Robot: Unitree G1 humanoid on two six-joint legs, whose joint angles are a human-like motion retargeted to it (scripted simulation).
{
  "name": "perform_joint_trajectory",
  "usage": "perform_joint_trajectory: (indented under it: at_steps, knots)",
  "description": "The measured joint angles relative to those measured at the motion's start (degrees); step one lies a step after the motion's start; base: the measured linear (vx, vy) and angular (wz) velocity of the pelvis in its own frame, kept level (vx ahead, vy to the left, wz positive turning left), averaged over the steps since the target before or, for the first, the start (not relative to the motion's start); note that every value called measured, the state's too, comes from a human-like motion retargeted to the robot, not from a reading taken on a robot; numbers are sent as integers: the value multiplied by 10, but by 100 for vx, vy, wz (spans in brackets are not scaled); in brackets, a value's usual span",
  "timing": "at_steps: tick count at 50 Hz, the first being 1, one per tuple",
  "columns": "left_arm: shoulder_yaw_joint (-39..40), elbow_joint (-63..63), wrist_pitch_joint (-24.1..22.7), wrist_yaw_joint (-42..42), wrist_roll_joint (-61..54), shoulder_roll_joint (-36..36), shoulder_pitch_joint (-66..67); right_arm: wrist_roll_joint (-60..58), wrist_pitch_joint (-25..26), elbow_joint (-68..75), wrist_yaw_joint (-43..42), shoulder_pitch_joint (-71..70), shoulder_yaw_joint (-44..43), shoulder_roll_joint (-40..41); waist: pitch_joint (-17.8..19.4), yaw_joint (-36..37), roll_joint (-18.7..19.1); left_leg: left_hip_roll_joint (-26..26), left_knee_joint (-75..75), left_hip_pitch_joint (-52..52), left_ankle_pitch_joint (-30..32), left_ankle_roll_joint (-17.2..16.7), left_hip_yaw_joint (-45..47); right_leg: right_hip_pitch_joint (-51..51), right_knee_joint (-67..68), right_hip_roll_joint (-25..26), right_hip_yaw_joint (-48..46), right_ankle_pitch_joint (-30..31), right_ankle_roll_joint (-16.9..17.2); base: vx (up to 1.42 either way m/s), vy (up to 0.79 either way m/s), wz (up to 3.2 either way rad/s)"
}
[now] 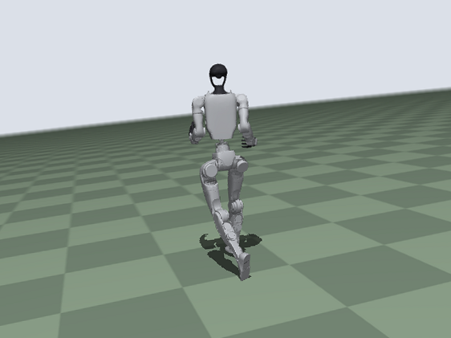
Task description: Walk run
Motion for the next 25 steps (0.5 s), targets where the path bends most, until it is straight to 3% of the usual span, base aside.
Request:
perform_joint_trajectory:
  at_steps: [2, 3, 6, 8, 10, 12, 15, 17, 18, 20, 22, 23, 24, 25]
  knots:
    - [23, 31, -21, -17, 14, -3, 38, -2, -4, -34, -55, -37, 19, 17, -1, 32, 16, 18, 163, -55, -2, 2, 16, 10, 80, 53, -10, -75, -67, 193, -71, -116]
    - [29, 58, -34, -27, 27, -9, 62, 9, -11, -40, -80, -61, 18, 21, -17, 42, 4, 11, 180, -76, -8, 28, 31, 18, 104, 40, 23, -102, -56, 203, -69, -31]
    - [22, 144, -51, -47, 33, -42, 102, 70, -2, -44, -83, -152, 1, 12, -37, 81, -24, 12, 271, -196, -139, 79, 46, 65, 111, 30, 45, -146, -52, 122, -31, -30]
    - [21, 170, -41, -69, 10, -69, 135, 91, 2, -65, -64, -183, 20, -4, -36, 102, -39, 7, 238, -253, -224, 122, 65, 113, 84, 35, 67, -142, -58, 132, -20, -91]
    - [27, 178, -33, -102, -22, -86, 159, 103, -3, -94, -45, -200, 20, -33, -25, 114, -47, 10, 170, -307, -282, 168, 78, 157, 49, 37, 60, -100, -54, 152, -21, -18]
    - [43, 170, -31, -113, -33, -88, 175, 92, -14, -120, -37, -199, 25, -64, -21, 149, -67, 0, 57, -341, -306, 213, 105, 208, 11, 29, 38, -16, -33, 163, -32, -66]
    - [54, 154, -25, -98, -19, -77, 185, 47, -22, -144, -34, -169, 19, -81, -19, 190, -83, -53, -145, -344, -348, 234, 58, 285, -26, 37, 24, 111, 11, 146, -33, -35]
    - [49, 141, -12, -86, -13, -78, 170, 13, -24, -142, -43, -147, 12, -74, -16, 213, -99, -62, -211, -344, -340, 216, 56, 323, -20, 23, -11, 186, 63, 147, -33, -22]
    - [46, 132, -7, -82, -12, -80, 160, 4, -26, -138, -48, -138, 14, -67, -15, 220, -103, -50, -216, -342, -313, 237, 83, 334, -4, 21, -18, 221, 89, 171, -48, -21]
    - [39, 109, 7, -72, -11, -77, 133, -9, -29, -121, -56, -124, 22, -49, -5, 227, -125, -26, -166, -332, -262, 291, 138, 314, 138, 23, -10, 247, 136, 152, -75, 22]
    - [30, 91, 15, -47, -5, -69, 107, -19, -31, -82, -45, -101, 36, -21, -8, 172, -149, -98, -51, -330, -371, 291, 32, 264, 315, 44, -24, 247, 182, 187, -64, 153]
    - [27, 91, 12, -31, -7, -68, 87, -25, -30, -52, -35, -89, 40, -8, -9, 152, -145, -143, -19, -334, -393, 291, -56, 240, 374, 56, -22, 247, 196, 171, -26, 91]
    - [34, 97, 11, -26, -22, -64, 53, -29, -25, -19, -26, -79, 48, 1, -13, 143, -127, -108, -1, -326, -411, 291, -44, 217, 386, 75, -15, 243, 192, 121, -11, -3]
    - [48, 107, 10, -27, -44, -59, 12, -30, -18, 16, -17, -71, 58, 8, -18, 141, -102, -34, 11, -313, -428, 291, 17, 195, 374, 98, -4, 236, 179, 91, -14, -54]
